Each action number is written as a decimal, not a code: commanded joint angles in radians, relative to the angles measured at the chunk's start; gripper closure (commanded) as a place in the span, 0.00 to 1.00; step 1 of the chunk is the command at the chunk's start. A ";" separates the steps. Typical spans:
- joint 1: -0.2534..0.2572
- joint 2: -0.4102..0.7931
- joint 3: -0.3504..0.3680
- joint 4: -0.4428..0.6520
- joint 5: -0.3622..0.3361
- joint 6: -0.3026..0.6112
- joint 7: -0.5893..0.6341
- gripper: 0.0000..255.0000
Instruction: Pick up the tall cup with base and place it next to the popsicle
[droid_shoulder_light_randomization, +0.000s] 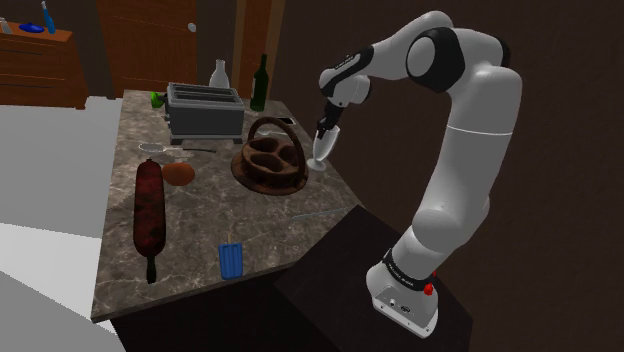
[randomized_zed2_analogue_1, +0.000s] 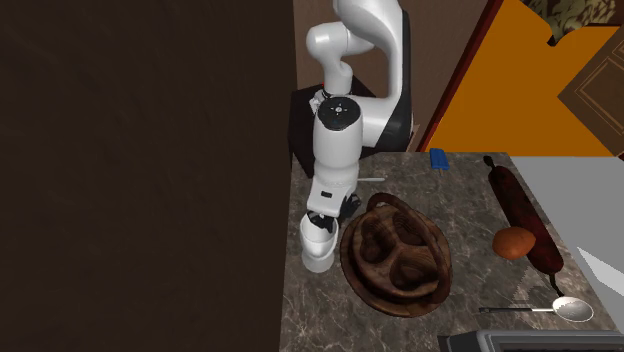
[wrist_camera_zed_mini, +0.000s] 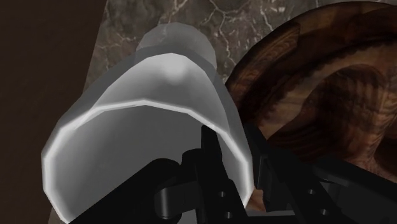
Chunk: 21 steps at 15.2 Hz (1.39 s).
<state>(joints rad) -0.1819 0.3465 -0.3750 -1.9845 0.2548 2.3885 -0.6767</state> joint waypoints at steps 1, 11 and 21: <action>0.004 -0.018 -0.006 0.006 -0.012 -0.022 0.009 1.00; 0.018 -0.092 -0.026 0.050 -0.063 -0.133 0.046 1.00; 0.026 -0.149 -0.037 0.118 -0.101 -0.250 0.076 1.00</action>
<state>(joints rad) -0.1569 0.2011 -0.4115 -1.8757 0.1563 2.1494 -0.6035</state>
